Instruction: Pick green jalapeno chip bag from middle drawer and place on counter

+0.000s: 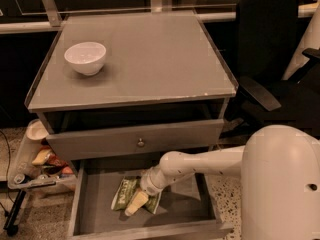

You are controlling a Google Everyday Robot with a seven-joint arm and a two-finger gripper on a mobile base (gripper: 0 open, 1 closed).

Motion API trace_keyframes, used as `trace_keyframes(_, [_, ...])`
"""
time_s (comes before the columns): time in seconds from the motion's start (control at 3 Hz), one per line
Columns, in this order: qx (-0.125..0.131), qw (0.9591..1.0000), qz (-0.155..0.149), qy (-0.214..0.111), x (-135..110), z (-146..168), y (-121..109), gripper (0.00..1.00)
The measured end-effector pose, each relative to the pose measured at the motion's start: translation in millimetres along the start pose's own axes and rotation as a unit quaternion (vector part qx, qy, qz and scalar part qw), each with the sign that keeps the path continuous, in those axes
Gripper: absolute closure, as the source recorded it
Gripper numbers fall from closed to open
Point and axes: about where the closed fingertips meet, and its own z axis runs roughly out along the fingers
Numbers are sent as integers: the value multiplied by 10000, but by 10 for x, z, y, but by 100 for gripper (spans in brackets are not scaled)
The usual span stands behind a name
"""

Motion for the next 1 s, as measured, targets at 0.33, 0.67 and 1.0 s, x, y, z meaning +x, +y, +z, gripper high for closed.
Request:
trace_keyframes(0.33, [-1,10000,0,0,0,1,0,0])
trace_keyframes(0.67, [-177,9998,26,8,122,136,55,0])
trace_keyframes(1.0, [-314,9994,82,71,276,345,95,0])
